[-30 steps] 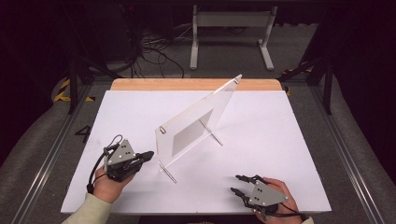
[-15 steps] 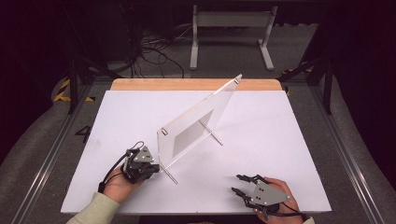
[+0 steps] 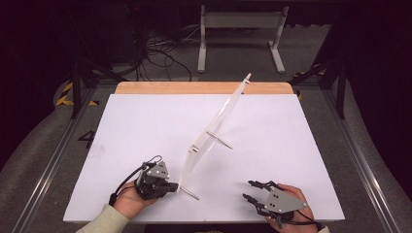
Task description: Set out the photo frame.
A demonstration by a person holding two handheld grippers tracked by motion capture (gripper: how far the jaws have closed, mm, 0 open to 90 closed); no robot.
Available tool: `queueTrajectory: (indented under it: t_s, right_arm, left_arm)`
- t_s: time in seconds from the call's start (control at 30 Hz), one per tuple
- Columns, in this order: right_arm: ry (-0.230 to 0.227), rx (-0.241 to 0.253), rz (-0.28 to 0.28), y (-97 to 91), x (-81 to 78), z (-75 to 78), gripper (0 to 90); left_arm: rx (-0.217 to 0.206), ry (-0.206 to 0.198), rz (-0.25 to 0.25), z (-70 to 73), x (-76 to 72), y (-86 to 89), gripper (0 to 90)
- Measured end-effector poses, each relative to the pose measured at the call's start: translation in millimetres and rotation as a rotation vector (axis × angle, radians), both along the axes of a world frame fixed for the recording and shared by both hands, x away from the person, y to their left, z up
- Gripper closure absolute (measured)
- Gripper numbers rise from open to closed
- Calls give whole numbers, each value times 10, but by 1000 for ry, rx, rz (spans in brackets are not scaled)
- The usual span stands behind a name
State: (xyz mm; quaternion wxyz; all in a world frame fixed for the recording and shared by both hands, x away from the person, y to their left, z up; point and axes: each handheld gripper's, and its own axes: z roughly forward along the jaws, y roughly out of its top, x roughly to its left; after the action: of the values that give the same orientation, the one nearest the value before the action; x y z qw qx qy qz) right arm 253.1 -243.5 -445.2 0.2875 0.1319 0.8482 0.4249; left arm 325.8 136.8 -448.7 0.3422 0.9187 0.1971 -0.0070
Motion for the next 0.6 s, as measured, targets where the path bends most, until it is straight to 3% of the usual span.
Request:
queueTrajectory:
  t_s: [0.27, 0.37, 0.53, 0.6]
  right_arm:
    - [17, 26, 0, -11, -23, 31, 554]
    - [37, 56, 8, -13, -52, 41, 553]
    - [56, 81, 9, -33, -80, 49, 554]
    - [72, 96, 4, -54, -101, 52, 556]
  left_arm:
    - [-26, 12, -71, -11, -79, -166, 900]
    - [-60, 47, -110, -32, -102, -277, 900]
    - [-67, 47, -131, -41, -93, -379, 900]
    - [-47, 48, -134, -51, -92, -436, 900]
